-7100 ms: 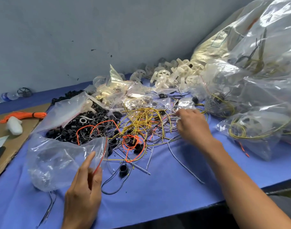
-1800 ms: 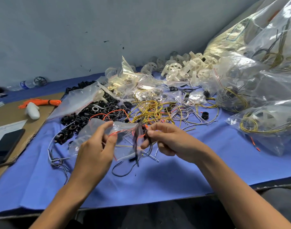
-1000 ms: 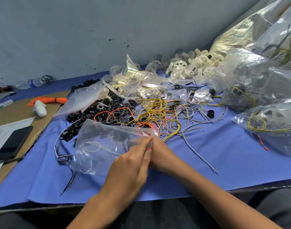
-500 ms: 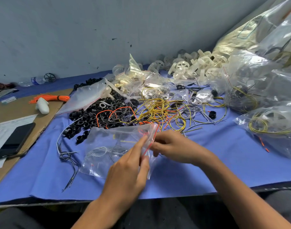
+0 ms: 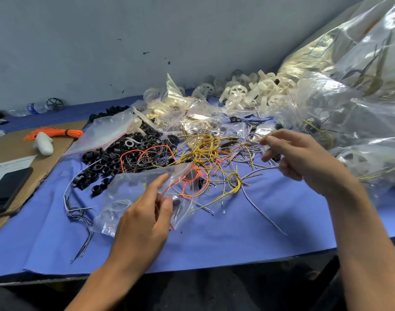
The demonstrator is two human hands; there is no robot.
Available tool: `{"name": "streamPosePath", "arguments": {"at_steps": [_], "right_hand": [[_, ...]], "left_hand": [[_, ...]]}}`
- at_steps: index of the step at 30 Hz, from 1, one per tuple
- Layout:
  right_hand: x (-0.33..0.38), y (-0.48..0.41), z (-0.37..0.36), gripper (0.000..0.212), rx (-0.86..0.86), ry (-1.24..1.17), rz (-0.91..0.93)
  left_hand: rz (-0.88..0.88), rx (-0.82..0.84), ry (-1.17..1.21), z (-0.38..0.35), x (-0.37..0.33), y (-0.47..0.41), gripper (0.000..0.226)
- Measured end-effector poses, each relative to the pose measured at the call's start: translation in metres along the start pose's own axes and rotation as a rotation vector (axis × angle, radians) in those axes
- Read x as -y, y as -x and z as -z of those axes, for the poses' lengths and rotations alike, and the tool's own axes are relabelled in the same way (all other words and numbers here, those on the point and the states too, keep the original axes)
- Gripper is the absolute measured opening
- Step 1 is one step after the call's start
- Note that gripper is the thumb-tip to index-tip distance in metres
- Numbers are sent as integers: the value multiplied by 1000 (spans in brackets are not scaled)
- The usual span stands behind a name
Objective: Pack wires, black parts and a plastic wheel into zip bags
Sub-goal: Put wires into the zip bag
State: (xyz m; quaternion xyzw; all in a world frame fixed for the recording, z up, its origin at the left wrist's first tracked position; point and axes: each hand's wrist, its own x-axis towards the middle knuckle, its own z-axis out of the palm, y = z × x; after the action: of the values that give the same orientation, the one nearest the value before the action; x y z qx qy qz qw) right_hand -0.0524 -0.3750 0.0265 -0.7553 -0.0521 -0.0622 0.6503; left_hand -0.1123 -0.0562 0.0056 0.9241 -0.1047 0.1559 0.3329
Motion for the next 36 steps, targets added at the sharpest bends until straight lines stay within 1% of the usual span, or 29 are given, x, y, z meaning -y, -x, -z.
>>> {"name": "streamPosePath", "arguments": {"at_steps": [1, 2, 3, 4, 6, 8, 9, 15, 17, 20, 23, 25, 27, 32, 35, 36], "right_hand": [[-4, -4, -4, 11, -82, 115, 28], [-9, -8, -11, 9, -104, 273, 67], [-14, -9, -20, 9, -62, 458, 97], [-18, -10, -30, 8, 17, 640, 97], [-26, -9, -48, 16, 203, 895, 46], [-31, -7, -58, 30, 328, 982, -12], [-32, -6, -59, 33, 341, 990, -30], [-34, -2, -57, 10, 316, 1004, 18], [-31, -2, -53, 8, 262, 932, 79], [-22, -2, -42, 3, 122, 719, 179], [-14, -3, -37, 5, -35, 424, 215], [-8, -2, -38, 8, -94, 171, 194], [-3, -1, -39, 10, -136, -12, 169], [3, 2, -33, 12, -125, -245, 40], [6, 0, -33, 13, -163, -424, 43], [6, 0, -33, 11, -180, -444, 52]], "left_hand": [[2, 0, 0, 1, 0, 0, 46], [2, 1, 2, 2, 0, 1, 46], [3, 1, 4, 3, -1, 1, 46], [4, 0, 7, 3, -1, 1, 46], [7, -10, 6, 5, 1, 0, 45], [11, -15, 6, 6, 3, -1, 45], [14, -17, 7, 7, 4, -2, 45], [15, -35, 2, 13, 6, -5, 42], [13, -47, 5, 14, 7, -6, 42], [10, -71, 16, 15, 8, -9, 41], [12, -112, 16, 17, 9, -17, 40], [23, -127, 31, 18, 12, -24, 40], [39, -142, 52, 18, 15, -30, 39], [64, -175, 86, 20, 24, -42, 38], [63, -174, 87, 20, 26, -44, 38], [62, -175, 85, 19, 26, -44, 38]]}}
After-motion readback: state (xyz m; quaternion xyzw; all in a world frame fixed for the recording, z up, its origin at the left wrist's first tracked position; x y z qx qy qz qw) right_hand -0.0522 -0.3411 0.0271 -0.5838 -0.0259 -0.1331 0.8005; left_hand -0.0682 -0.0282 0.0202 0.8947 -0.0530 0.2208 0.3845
